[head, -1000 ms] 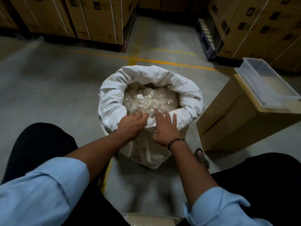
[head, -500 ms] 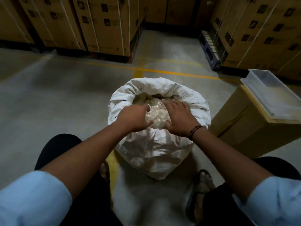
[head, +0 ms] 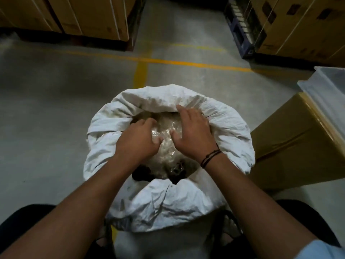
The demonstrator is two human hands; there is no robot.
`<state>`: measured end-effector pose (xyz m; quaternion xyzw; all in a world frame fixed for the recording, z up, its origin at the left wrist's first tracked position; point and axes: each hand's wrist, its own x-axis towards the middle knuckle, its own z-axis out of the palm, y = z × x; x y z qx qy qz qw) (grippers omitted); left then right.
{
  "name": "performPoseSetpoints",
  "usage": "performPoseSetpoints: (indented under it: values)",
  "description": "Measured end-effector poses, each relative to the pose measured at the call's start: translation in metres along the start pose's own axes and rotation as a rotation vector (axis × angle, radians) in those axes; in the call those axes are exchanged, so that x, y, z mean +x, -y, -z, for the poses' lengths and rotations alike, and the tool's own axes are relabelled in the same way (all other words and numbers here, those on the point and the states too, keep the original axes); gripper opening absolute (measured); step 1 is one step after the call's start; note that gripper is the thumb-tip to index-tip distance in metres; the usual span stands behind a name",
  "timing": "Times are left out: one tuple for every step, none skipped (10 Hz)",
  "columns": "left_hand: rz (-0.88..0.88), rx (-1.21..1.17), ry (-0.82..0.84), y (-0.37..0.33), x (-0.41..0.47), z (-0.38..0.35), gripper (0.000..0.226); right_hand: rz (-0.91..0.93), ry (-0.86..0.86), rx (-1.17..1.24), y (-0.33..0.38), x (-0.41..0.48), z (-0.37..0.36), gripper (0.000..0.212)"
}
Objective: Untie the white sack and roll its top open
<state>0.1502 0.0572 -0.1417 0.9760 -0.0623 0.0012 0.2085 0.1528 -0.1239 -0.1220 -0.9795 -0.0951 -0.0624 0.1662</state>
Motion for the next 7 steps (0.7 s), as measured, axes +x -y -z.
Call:
performPoseSetpoints:
  values:
    - [-0.019, -0.020, -0.064, 0.013, 0.026, -0.006, 0.068, -0.066, 0.064, 0.011, -0.021, 0.018, -0.018, 0.076]
    - [-0.008, -0.021, -0.109, 0.021, 0.048, -0.008, 0.080, -0.079, 0.078, 0.018, -0.041, 0.040, -0.028, 0.086]
    - [-0.016, 0.017, -0.017, 0.023, 0.062, -0.013, 0.090, -0.056, 0.145, -0.029, -0.054, 0.060, -0.029, 0.091]
    - [0.014, 0.058, 0.077, 0.023, 0.070, -0.011, 0.092, -0.037, 0.190, -0.073, -0.060, 0.077, -0.028, 0.095]
    - [0.056, 0.025, 0.216, 0.016, 0.074, 0.000, 0.090, -0.107, 0.261, -0.065, -0.047, 0.080, -0.020, 0.093]
    - [0.107, -0.075, 0.311, -0.009, 0.073, 0.034, 0.084, -0.184, 0.331, 0.016, -0.021, 0.068, 0.012, 0.082]
    - [0.107, 0.024, 0.357, -0.036, 0.076, 0.081, 0.072, -0.173, 0.306, 0.057, -0.001, 0.068, 0.054, 0.064]
